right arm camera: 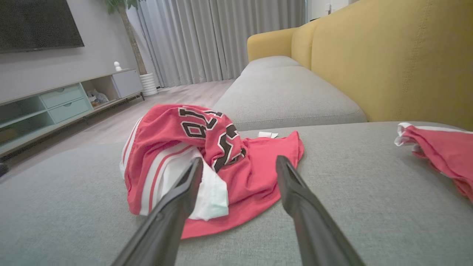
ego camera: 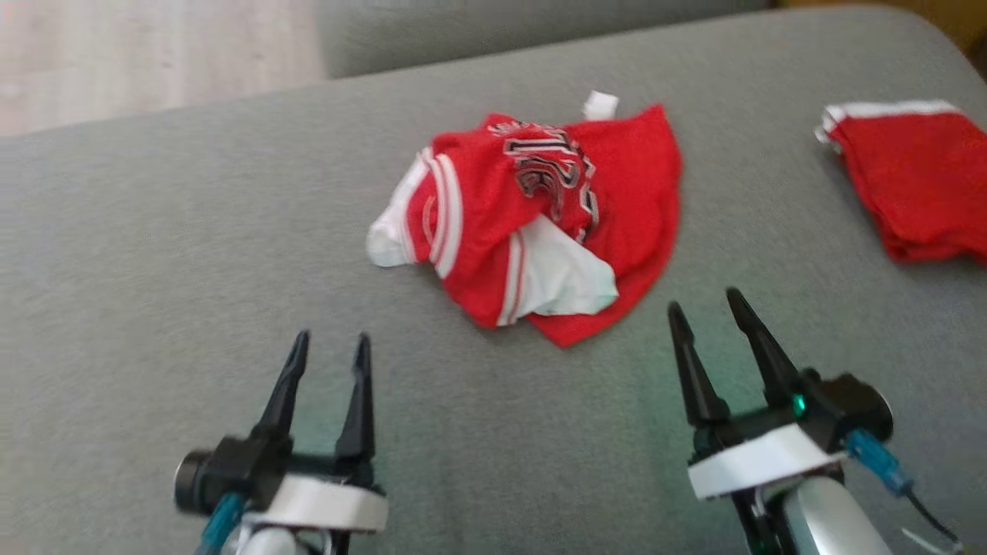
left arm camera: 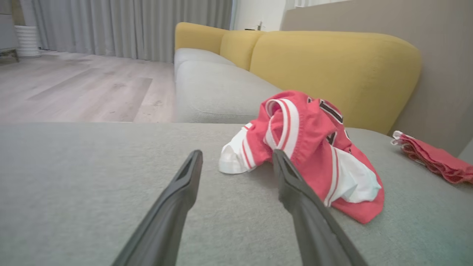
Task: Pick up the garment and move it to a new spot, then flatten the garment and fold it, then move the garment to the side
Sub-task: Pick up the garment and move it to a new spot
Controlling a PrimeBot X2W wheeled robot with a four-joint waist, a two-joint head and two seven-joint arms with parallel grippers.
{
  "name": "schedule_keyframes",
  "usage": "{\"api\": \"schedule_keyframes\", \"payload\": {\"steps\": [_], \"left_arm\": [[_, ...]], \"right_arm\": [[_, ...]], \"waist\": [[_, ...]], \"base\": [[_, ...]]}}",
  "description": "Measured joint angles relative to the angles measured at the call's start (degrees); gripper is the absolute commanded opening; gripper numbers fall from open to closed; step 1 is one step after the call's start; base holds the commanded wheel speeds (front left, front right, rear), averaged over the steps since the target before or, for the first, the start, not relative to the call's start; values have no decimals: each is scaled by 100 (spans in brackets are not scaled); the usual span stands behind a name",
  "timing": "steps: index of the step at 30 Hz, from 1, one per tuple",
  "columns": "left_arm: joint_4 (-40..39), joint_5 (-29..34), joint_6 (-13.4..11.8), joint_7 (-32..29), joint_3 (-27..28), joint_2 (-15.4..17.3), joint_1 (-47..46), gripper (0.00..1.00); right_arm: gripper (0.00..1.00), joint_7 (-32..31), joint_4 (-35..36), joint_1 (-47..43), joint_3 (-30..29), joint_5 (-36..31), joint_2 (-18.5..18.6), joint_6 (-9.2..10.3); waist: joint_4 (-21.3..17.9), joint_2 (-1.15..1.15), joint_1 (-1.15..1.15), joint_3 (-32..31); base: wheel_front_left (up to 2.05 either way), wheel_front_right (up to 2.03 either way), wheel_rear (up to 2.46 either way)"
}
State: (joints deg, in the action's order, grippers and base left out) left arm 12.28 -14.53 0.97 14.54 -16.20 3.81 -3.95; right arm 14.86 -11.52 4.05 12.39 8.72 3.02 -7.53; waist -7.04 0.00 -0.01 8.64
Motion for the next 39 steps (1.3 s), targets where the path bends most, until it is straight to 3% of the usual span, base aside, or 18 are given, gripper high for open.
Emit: {"api": "schedule_keyframes", "payload": {"steps": [7, 17, 29, 39], "left_arm": [[-394, 58, -4, 0, 409, -64, 701, 100], [-761, -43, -225, 0, 402, -64, 1396, 100], [-816, 78, -319, 0, 471, -63, 1458, 100], [-814, 739, -532, 0, 483, -63, 1457, 100]], "right_arm": [[100, 0, -63, -382, -268, -33, -4, 0], [100, 0, -107, -877, -642, -116, -27, 0], [100, 0, -109, -927, -652, -116, -31, 0], [100, 0, -108, -935, -672, -124, -31, 0]], "waist": [[530, 0, 0, -377], [1048, 0, 0, -854], [1053, 0, 1, -924], [1095, 0, 1, -920]], "base": [[0, 0, 0], [0, 0, 0], [0, 0, 0], [0, 0, 0]]}}
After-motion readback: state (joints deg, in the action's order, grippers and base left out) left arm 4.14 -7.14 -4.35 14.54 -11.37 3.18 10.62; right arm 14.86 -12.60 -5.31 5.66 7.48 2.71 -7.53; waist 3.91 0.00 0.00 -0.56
